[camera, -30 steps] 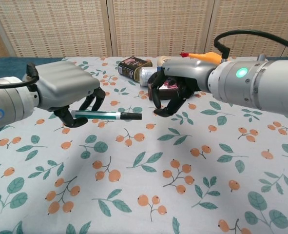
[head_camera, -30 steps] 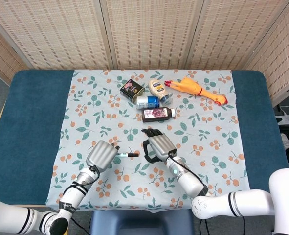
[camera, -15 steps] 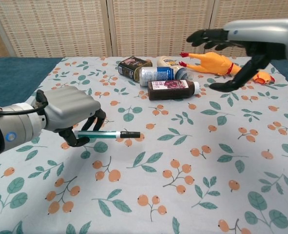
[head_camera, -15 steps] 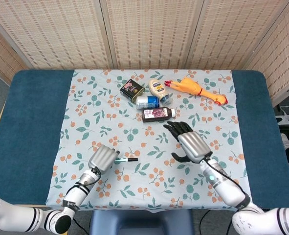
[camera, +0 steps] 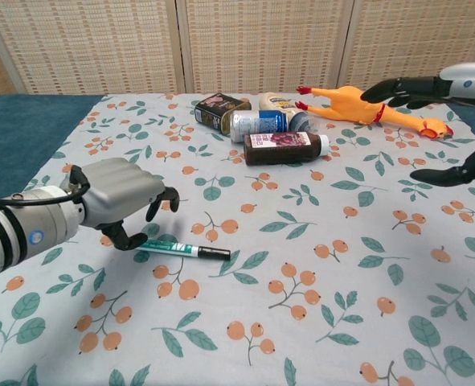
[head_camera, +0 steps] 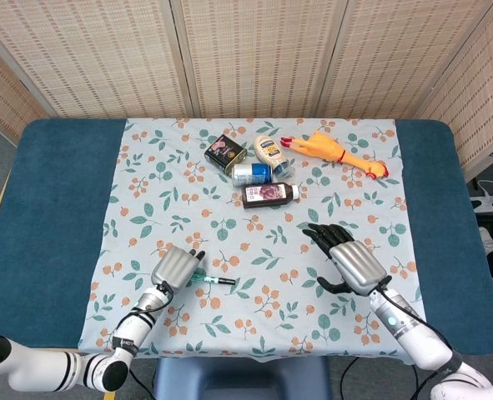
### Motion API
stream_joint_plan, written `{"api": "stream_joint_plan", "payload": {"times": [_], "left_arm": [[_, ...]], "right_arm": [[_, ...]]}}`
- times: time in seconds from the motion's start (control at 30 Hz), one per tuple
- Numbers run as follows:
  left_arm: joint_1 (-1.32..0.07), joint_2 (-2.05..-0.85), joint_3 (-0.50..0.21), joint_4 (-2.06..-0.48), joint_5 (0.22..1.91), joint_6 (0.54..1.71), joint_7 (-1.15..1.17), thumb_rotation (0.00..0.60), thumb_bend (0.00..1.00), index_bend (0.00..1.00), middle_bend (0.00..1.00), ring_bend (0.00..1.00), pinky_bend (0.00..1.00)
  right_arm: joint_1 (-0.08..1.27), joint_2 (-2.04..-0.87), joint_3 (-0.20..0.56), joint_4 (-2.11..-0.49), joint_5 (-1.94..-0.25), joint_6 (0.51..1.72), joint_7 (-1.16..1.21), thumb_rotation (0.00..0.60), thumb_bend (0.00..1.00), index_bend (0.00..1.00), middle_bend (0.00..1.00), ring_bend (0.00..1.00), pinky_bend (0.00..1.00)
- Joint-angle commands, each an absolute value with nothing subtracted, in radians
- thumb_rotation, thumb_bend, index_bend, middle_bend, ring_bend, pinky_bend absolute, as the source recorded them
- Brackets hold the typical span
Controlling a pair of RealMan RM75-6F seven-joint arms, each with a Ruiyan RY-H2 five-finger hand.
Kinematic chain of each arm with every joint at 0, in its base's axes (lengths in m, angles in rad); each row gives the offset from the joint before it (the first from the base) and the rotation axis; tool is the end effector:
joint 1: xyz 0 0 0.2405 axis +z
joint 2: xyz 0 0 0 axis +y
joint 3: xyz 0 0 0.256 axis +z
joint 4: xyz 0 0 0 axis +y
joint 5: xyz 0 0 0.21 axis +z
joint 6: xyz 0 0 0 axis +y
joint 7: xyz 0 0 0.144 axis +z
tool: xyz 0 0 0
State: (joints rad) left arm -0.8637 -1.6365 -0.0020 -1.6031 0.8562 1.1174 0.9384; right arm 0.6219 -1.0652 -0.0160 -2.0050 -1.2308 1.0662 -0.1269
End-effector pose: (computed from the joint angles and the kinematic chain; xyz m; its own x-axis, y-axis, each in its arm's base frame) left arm -0.1287 0.3020 -0.0562 0.8001 0.1767 0.5733 0.5771 -0.4877 -0.6551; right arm -0.1664 -0.2601 0.0869 0.3094 -0.4015 0.8620 -0.9284 -0.3236 0.1825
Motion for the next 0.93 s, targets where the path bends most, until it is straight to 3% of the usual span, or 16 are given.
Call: {"api": "stream_joint_plan", "payload": {"times": [0.03, 0.13, 0.2, 0.3, 0.4, 0.47, 0.57, 0.83, 0.93], "left_arm": [[-0.854, -1.611, -0.007, -1.629, 0.875, 1.135, 0.926, 0.6, 0.4, 0.17, 0.29, 0.89, 1.0], [-0.826, -1.546, -0.013, -1.716, 0.92, 1.173, 0.876, 0.6, 0.4, 0.14, 0.25, 0.84, 1.0], [-0.779, -1.473, 0.002, -1.806, 1.011, 1.214, 0.77, 0.6, 0.4, 0.11, 0.21, 0.7, 0.92], [-0.653, -1.335, 0.084, -1.911, 1.241, 1.312, 0.484, 0.6, 0.4, 0.05, 0.14, 0.33, 0.58], [-0.48, -1.217, 0.208, -1.877, 1.49, 1.508, 0.122, 0.6, 0.42, 0.02, 0.09, 0.12, 0.3], [-0.359, -1.175, 0.252, -1.771, 1.562, 1.67, -0.075, 0.6, 0.43, 0.01, 0.09, 0.09, 0.23], [-0.233, -1.168, 0.227, -1.633, 1.492, 1.795, -0.275, 0.6, 0.44, 0.01, 0.1, 0.09, 0.2], [-0.187, -1.126, 0.171, -1.536, 1.404, 1.781, -0.302, 0.6, 0.45, 0.02, 0.11, 0.09, 0.17], [-0.205, -1.077, 0.184, -1.557, 1.404, 1.676, -0.272, 0.6, 0.45, 0.0, 0.1, 0.09, 0.17]], "right_arm": [[0.59, -1.053, -0.03, -2.004, -1.277, 1.09, -0.116, 0.6, 0.24, 0.0, 0.0, 0.0, 0.01], [0.536, -1.04, -0.062, -1.99, -1.367, 1.151, -0.121, 0.6, 0.24, 0.0, 0.0, 0.0, 0.0], [0.474, -1.038, -0.093, -1.962, -1.457, 1.241, -0.132, 0.6, 0.23, 0.0, 0.0, 0.0, 0.0], [0.347, -1.069, -0.135, -1.858, -1.583, 1.435, -0.192, 0.6, 0.22, 0.0, 0.0, 0.0, 0.0], [0.209, -1.157, -0.134, -1.684, -1.622, 1.636, -0.301, 0.6, 0.21, 0.0, 0.0, 0.0, 0.0], [0.138, -1.228, -0.109, -1.566, -1.606, 1.734, -0.338, 0.6, 0.21, 0.0, 0.0, 0.0, 0.0], [0.084, -1.297, -0.073, -1.455, -1.566, 1.79, -0.311, 0.6, 0.21, 0.0, 0.0, 0.0, 0.0], [0.073, -1.27, -0.024, -1.461, -1.53, 1.785, -0.227, 0.6, 0.2, 0.0, 0.0, 0.0, 0.0], [0.069, -1.211, -0.024, -1.508, -1.499, 1.726, -0.148, 0.6, 0.2, 0.0, 0.0, 0.0, 0.0]]}}
